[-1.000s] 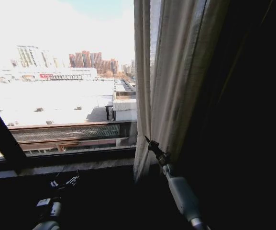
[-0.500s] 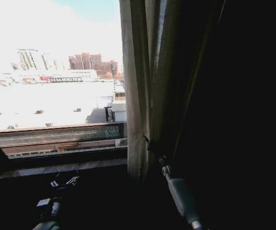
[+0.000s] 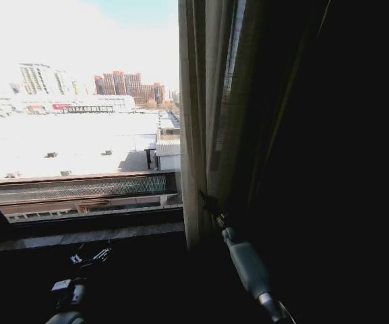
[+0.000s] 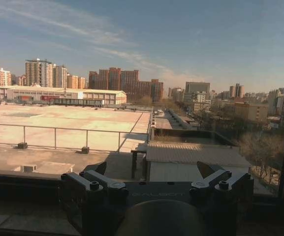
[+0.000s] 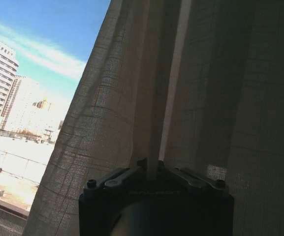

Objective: Open the curtains by pulling them apart, changing their state from closed to fully open.

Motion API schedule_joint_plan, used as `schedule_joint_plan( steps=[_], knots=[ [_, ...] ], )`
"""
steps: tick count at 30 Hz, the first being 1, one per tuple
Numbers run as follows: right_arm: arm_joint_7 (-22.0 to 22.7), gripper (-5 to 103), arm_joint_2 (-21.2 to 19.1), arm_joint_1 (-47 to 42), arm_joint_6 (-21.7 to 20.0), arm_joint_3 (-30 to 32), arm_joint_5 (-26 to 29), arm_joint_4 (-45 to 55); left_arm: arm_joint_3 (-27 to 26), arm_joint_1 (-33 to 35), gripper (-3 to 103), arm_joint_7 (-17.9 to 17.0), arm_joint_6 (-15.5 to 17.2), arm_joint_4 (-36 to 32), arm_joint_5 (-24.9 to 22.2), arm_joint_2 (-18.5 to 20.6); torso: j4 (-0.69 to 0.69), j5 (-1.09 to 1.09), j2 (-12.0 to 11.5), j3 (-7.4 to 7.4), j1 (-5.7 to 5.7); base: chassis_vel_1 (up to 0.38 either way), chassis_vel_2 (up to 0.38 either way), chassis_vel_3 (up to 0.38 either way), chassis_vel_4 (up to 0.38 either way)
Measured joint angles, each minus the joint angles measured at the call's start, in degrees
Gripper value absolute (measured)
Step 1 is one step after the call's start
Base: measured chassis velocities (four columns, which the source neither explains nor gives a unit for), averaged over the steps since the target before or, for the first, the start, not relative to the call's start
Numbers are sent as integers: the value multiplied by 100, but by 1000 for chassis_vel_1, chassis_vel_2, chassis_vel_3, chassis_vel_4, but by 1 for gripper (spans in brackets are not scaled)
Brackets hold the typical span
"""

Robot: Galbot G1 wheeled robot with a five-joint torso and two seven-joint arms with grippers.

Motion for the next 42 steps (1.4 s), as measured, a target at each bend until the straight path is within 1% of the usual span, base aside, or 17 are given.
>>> schedule_joint_plan(
  steps=[2, 5, 6, 8, 9, 10, 11, 14, 20, 26, 27, 28, 30, 31, 33, 37, 42],
  knots=[
    [83, 0, -4, 47, -26, 14, -4, -57, 0, 0, 100, 0, 0, 0, 0, 0, 0, 0, 0, 0, 0, 0, 0, 0, 0],
    [506, 0, -60, 272, -75, 145, -171, -343, 1, 0, 100, 0, 0, 0, 0, 0, 1, -2, 0, 0, 0, 0, 0, 0, 0],
    [506, 0, -60, 272, -75, 145, -171, -343, 1, 0, 100, 0, 0, 0, 0, 0, 1, -2, 0, 0, 0, 0, 0, 0, 0],
    [701, 0, -100, 371, -85, 263, -319, -504, 1, 0, 100, 0, 0, 0, 0, 0, 0, -1, 0, 0, 1, 0, 0, 0, 0],
    [930, 0, -155, 438, -178, 362, -438, -600, 1, 0, 100, 0, 0, 0, 0, 0, -2, 0, 0, 0, 1, 0, 0, 0, 0],
    [1061, 0, -186, 463, -266, 413, -484, -623, 1, 0, 100, 0, 0, -1, 0, 0, -2, 0, 0, 0, 1, 0, 0, 0, 0],
    [1061, 0, -186, 463, -266, 413, -484, -623, 1, 0, 100, 0, 0, -1, 0, 0, -2, 0, 0, 0, 1, 0, 0, 0, 0],
    [1337, 0, -301, 550, -464, 655, -587, -714, 1, 0, 100, 0, 0, 0, 0, 0, -1, 0, 0, 0, 0, 0, 0, 0, 0],
    [1576, 0, -515, 728, -598, 1053, -772, -898, 1, 0, 100, 0, 0, -1, 0, 0, -2, 1, -1, 1, 1, 0, 0, 0, 0],
    [1790, 0, -645, 790, -710, 1255, -948, -920, 1, 0, 100, 0, 0, -1, 0, 0, -1, 0, -1, 1, 1, 0, 0, 0, 0],
    [1889, 0, -680, 793, -753, 1319, -1097, -920, 2, 0, 100, 0, 0, -1, 0, 0, 0, -1, -1, 0, 0, 0, 0, 0, 0],
    [2109, 0, -719, 759, -878, 1416, -1385, -872, 1, 0, 100, 0, 0, -1, 0, 0, 0, 0, -1, 0, 1, 0, 0, 0, 0],
    [2333, 0, -742, 710, -996, 1497, -1625, -825, 1, 0, 100, 0, 0, -1, 0, 0, 0, 0, -1, 1, 1, 0, 0, 0, 0],
    [2333, 0, -742, 710, -996, 1497, -1625, -825, 1, 0, 100, 0, 0, -1, 0, 0, 0, 0, -1, 1, 1, 0, 0, 0, 0],
    [2548, 0, -777, 660, -1115, 1570, -1789, -801, 1, 0, 100, 0, 0, 0, 0, 0, 0, 0, -1, 0, 1, 0, 0, 0, 0],
    [2706, 0, -887, 605, -1173, 1662, -1876, -816, 1, 0, 100, 0, 0, -1, 0, 0, 0, -1, 0, 0, 0, 0, 0, 0, 0],
    [2829, 0, -1041, 572, -1207, 1741, -1833, -843, 1, 0, 100, 0, 0, -1, 0, 0, -1, -1, -1, 0, 1, 0, 0, 0, 0]
  ],
)
